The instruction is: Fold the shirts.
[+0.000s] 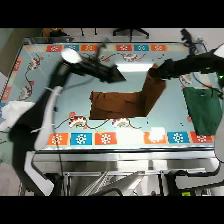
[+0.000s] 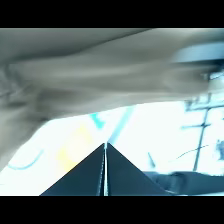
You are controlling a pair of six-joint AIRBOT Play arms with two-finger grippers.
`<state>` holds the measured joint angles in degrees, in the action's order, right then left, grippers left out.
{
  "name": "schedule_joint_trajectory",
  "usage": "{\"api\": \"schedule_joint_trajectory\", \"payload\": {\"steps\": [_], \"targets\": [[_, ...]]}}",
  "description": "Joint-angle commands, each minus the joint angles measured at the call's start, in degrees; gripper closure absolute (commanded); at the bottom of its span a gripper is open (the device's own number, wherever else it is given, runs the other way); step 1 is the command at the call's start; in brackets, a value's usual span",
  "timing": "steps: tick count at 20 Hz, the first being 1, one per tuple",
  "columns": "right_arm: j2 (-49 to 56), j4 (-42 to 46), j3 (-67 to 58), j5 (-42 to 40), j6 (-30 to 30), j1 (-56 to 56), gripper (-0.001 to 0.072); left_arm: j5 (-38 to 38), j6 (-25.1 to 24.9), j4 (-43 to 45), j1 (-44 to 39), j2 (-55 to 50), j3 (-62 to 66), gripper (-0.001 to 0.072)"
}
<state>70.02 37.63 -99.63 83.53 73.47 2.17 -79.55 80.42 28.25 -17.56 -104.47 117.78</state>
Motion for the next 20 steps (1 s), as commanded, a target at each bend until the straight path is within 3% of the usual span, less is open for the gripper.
{"api": "schedule_joint_trajectory", "payload": {"steps": [1, 5, 6, 7, 8, 9, 14, 20], "targets": [[5.38, -0.81, 0.00, -11.19, 0.31, -12.46, 0.0696, -10.67, -1.97, -10.34, 14.38, 13.81, 0.09, 0.0692], [18.08, -0.83, 0.00, -24.85, -1.73, -27.74, 0.0683, -13.40, -2.01, -10.21, 27.21, 25.64, -0.04, 0.0692], [21.57, -0.85, 0.00, -30.69, -4.83, -31.58, 0.0602, -13.86, -2.03, -9.94, 29.11, 27.56, -0.04, 0.0692], [24.26, -1.18, -0.02, -36.85, -6.56, -34.91, 0.0394, -14.43, -2.27, -9.73, 30.80, 29.22, -0.11, 0.0692], [26.18, -2.86, -0.09, -42.42, -8.00, -37.57, 0.0140, -14.58, -2.93, -9.84, 32.13, 31.10, -1.20, 0.0692], [26.71, -3.87, -0.24, -45.03, -9.55, -38.80, 0.0081, -14.19, -3.37, -9.81, 33.24, 33.31, -3.58, 0.0692], [17.66, -0.24, -0.90, -33.70, -8.96, -28.24, 0.0085, -12.39, -8.83, -9.81, 37.24, 41.79, -17.49, 0.0692], [9.86, 17.88, -0.72, -11.47, 1.44, -2.64, 0.0070, -8.90, -10.12, -9.94, 40.52, 46.49, -29.14, 0.0692]]}}
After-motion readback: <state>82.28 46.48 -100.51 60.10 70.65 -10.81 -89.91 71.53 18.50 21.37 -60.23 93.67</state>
